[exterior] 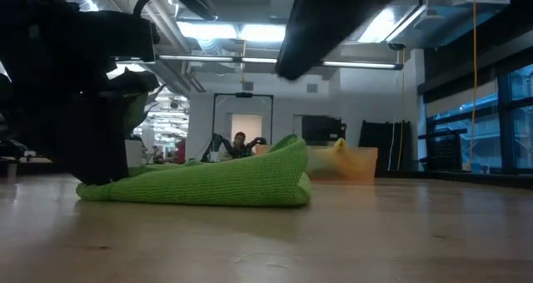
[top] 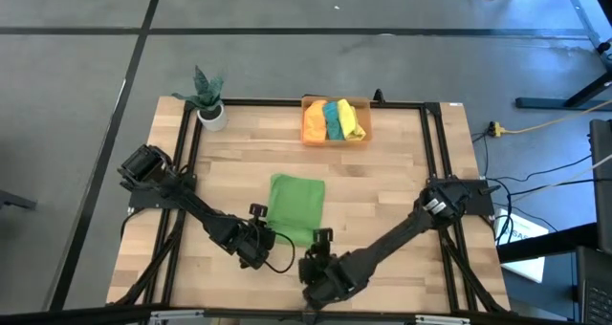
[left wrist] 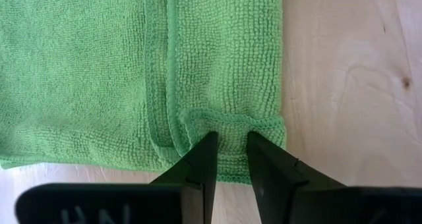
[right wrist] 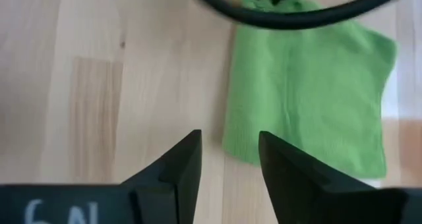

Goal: Roll microfiber towels into tight, uniform cylinder then place into a basket
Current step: Roll the green microfiber towel

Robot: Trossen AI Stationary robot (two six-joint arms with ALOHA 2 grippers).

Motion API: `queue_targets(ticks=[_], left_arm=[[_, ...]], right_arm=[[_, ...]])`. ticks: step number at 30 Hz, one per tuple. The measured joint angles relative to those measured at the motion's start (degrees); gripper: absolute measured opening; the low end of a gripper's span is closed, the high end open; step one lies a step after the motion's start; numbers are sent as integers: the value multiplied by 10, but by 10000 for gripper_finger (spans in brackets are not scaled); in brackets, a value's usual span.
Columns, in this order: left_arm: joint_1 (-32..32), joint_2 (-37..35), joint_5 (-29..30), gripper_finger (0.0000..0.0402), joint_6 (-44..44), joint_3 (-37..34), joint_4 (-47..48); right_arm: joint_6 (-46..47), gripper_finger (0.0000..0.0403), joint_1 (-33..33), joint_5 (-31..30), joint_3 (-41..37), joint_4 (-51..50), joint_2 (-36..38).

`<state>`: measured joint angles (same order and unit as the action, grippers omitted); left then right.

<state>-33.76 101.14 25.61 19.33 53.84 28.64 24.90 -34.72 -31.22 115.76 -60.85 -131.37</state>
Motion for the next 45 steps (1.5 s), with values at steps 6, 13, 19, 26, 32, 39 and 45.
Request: queue_targets(ticks=[6, 13, 19, 26, 32, 39, 45], left_arm=[[0, 0, 0, 75, 0, 0, -2], [0, 0, 0, 75, 0, 0, -3], [0, 0, 0, 75, 1, 0, -4], [0, 0, 0, 75, 2, -1, -7], [0, 0, 0, 75, 2, -1, -8], [0, 0, 0, 75, 2, -1, -8], [0, 0, 0, 75, 3, -1, -10]], right_arm=[[-99, 149, -5, -2, -83, 115, -1], [-149, 150, 6, -61, -149, 173, -2], [-149, 150, 15, -68, -195, 216, -2], [-147, 150, 14, -54, -215, 234, 0], [-106, 149, 18, -58, -215, 237, 0], [-36, 128, 28, -65, -215, 234, 0], [26, 83, 40, -76, -217, 228, -3]])
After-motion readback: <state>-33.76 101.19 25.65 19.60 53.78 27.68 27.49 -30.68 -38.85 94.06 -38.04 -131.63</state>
